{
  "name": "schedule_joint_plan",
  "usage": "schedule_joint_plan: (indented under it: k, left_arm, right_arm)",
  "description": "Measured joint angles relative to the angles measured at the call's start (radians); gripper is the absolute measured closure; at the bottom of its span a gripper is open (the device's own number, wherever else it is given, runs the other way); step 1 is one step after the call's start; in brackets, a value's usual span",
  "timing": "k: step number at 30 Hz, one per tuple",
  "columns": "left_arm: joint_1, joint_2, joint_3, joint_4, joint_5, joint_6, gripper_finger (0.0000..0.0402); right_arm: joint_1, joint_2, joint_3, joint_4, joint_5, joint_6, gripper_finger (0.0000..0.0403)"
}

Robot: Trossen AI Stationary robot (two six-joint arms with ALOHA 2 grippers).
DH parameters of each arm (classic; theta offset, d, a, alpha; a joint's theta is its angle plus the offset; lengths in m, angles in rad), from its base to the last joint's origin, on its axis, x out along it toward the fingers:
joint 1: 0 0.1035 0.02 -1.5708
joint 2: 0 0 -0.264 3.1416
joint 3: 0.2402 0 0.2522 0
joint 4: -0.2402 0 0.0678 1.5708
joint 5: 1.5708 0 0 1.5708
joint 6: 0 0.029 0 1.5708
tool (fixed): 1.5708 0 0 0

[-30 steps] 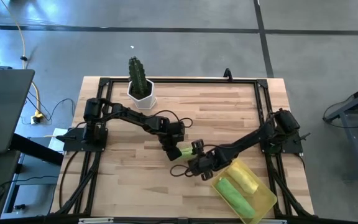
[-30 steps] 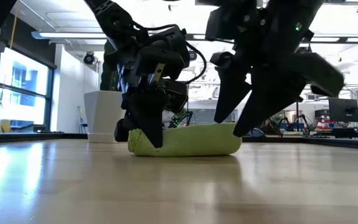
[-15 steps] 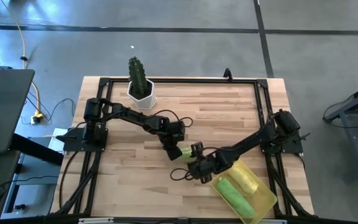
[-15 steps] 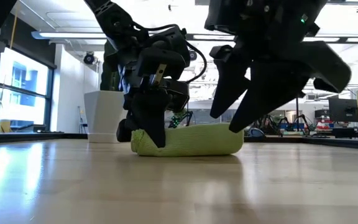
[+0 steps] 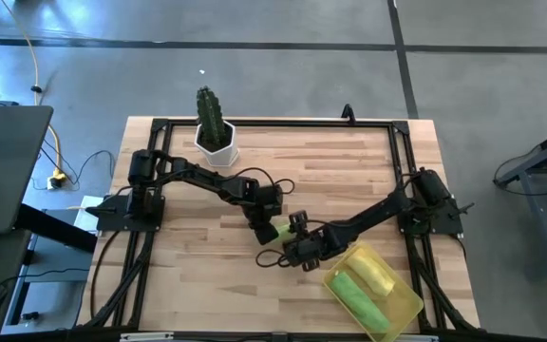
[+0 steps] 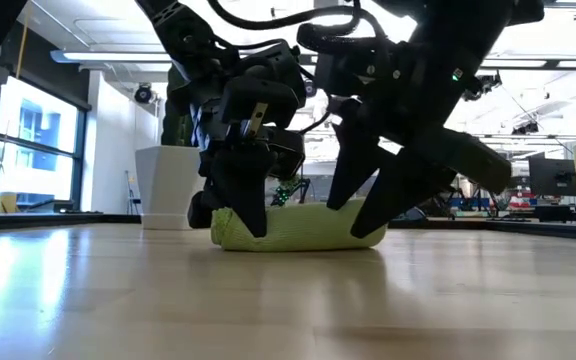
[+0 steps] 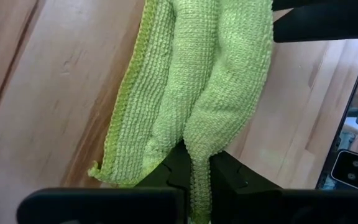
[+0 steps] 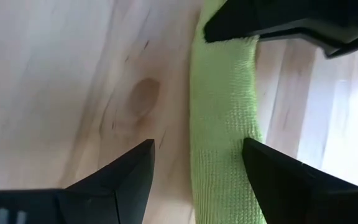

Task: Roll microfiber towels into tight, uniform cylinder then place into a basket
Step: Roll the light green towel, then put the rolled light green towel into the yellow bin

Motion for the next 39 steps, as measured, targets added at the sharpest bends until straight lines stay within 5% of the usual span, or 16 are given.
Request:
schedule_joint_plan:
  k: [18,28,34,39]
  left_arm:
    - [0.000,0.001,0.000,0.018,0.034,0.000,0.0384]
    - [-0.002,0.002,0.000,0.029,0.189,0.000,0.0384]
    - [-0.004,0.000,0.000,0.013,0.163,0.065,0.0366]
    - [0.008,-0.017,0.001,-0.074,0.110,0.186,0.0339]
  right_arm:
    - [-0.041,0.076,0.004,0.056,0.004,-0.041,0.0178]
    - [-0.052,0.082,0.003,0.062,-0.003,-0.039,0.0303]
    - [-0.055,0.082,0.003,0.056,-0.045,-0.033,0.0387]
    - [-0.070,0.081,0.004,0.036,-0.132,0.030,0.0396]
